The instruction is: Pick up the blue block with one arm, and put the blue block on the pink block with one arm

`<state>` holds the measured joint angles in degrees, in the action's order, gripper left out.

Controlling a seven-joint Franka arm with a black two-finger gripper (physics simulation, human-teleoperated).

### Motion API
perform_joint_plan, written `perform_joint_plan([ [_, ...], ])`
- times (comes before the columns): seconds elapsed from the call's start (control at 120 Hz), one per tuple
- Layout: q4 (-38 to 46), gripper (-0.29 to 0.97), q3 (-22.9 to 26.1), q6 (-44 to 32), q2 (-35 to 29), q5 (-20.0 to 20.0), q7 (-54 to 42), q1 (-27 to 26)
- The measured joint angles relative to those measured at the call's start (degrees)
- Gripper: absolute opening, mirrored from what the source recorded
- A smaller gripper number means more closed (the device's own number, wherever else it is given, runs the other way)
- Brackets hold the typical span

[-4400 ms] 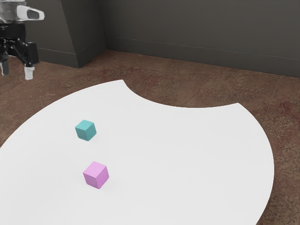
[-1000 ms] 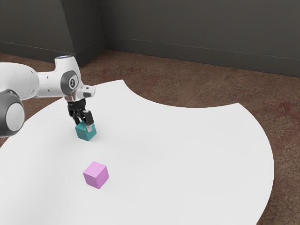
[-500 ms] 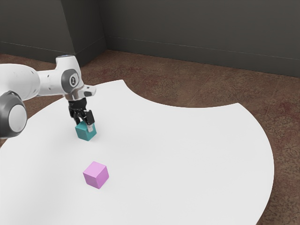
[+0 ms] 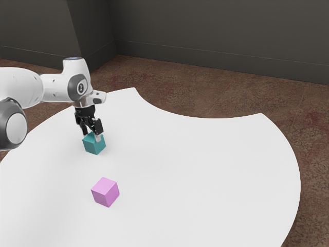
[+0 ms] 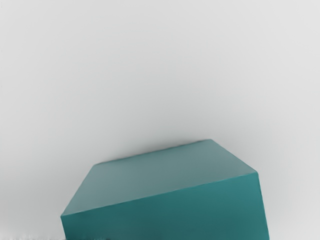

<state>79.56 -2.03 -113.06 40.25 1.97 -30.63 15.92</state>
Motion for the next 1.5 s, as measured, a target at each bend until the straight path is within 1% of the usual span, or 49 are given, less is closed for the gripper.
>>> perform_joint_plan([
  [0.175, -0.08, 0.66, 0.01, -0.46, 0.18, -0.89, 1.20, -0.01],
  [0.392, -0.08, 0.66, 0.01, -0.46, 0.23, -0.95, 2.33, 0.21],
  [0.667, -0.17, 0.66, 0.52, 0.10, 0.32, -0.47, 3.13, 0.58],
  [1.033, -0.82, 0.66, 0.78, 0.52, 1.15, 1.13, 2.84, 0.94],
  [1.192, -1.28, 0.66, 1.74, 1.48, 1.56, 1.54, 2.45, 2.00],
  [1.5, -2.99, 0.66, 1.80, 5.19, 2.80, 1.65, 1.88, 2.30],
])
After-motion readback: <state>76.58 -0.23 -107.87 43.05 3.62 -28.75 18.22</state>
